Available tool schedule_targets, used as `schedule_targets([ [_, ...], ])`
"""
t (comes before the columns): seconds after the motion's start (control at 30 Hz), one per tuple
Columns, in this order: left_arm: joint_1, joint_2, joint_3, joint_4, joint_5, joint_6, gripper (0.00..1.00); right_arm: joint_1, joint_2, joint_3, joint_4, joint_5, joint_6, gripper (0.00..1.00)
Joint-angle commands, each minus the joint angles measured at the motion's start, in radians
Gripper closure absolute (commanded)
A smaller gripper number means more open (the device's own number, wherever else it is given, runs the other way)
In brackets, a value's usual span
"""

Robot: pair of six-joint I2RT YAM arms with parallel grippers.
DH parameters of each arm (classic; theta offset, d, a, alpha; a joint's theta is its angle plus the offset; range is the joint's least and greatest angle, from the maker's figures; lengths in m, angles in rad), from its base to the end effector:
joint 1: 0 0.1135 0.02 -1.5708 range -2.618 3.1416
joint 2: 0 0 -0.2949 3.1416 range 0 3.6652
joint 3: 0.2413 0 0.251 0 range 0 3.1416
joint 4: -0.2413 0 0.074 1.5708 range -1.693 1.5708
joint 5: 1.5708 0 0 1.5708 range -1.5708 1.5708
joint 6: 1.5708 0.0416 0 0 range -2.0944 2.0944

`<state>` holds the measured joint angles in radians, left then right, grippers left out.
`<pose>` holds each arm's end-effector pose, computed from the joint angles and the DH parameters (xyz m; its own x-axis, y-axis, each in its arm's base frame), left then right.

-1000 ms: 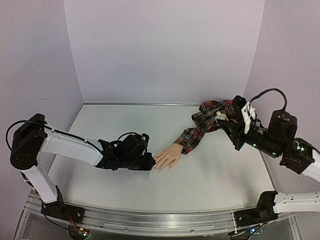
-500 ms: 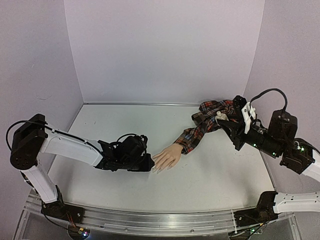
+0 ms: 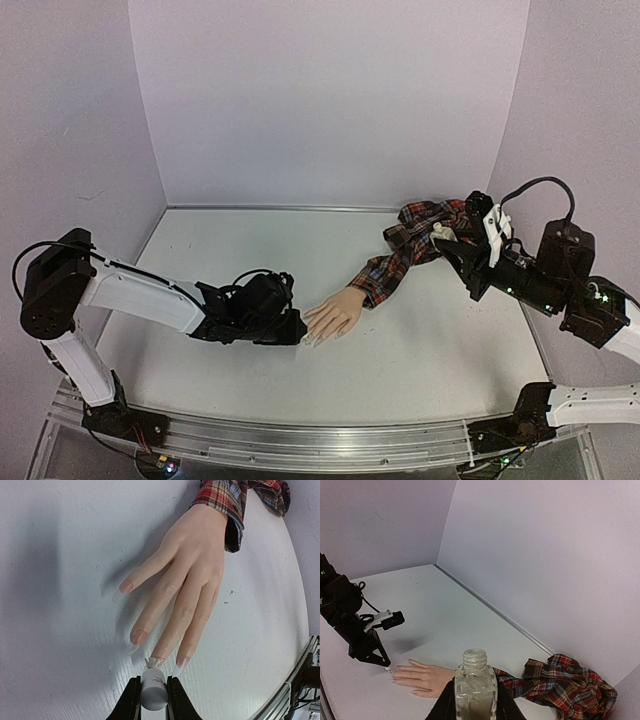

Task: Paint the nails
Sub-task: Paint the nail with the hand.

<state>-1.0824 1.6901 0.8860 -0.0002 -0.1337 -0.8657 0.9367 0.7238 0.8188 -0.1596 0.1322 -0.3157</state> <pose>0.1679 -0.3041 0.1894 -0.8525 -0.0040 -0.5227 0.2817 0.8387 -0.4660 0.0939 0.1184 0.3842 0.1874 -0.2647 -0.9460 -0.6969 0.6429 -0.3179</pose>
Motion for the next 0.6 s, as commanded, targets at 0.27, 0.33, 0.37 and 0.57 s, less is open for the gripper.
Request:
schedule_targets([
  [0.27,0.004,-0.029,-0.015,0.011,-0.015,-0.017,1.0,0.003,-0.003,0.028,0.02,-0.008,0.005,1.0],
  [0.33,0.004,-0.036,-0.015,0.008,-0.02,-0.016,1.0,0.003,-0.003,0.028,0.02,-0.009,0.005,1.0],
  [0.37,0.004,-0.037,-0.015,0.007,-0.022,-0.016,1.0,0.004,-0.003,0.028,0.02,-0.009,0.005,1.0],
  [0.57,0.003,-0.041,-0.021,0.006,-0.023,-0.022,1.0,0.003,0.0,0.028,0.02,-0.011,0.006,1.0],
])
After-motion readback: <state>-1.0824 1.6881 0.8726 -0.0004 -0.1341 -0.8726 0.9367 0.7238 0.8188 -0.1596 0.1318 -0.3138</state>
